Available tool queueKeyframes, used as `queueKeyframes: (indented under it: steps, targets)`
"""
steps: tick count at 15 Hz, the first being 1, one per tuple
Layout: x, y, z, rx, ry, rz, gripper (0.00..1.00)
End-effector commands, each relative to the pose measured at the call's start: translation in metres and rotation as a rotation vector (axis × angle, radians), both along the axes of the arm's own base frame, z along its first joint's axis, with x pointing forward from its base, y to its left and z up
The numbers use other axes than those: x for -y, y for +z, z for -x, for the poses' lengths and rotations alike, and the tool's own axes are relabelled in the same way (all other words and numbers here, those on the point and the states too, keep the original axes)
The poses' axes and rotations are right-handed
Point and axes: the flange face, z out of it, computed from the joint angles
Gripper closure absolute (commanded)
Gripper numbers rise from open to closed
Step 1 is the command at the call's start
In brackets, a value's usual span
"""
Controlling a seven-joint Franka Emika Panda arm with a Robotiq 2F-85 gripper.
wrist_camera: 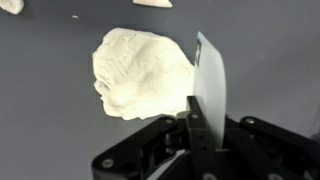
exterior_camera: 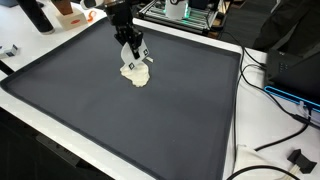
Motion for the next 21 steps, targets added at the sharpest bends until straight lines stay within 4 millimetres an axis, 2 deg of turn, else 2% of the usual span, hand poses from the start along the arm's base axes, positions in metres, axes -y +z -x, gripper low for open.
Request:
queueKeyframes:
  steps: [1, 12, 21]
  targets:
    - [0.011, -0.008, 0.008, -0.031, -0.017, -0.04, 0.99]
    - [0.027, -0.023, 0.014, -0.105, -0.066, -0.041, 0.99]
    - [0.026, -0.017, 0.016, -0.121, -0.124, 0.005, 0.99]
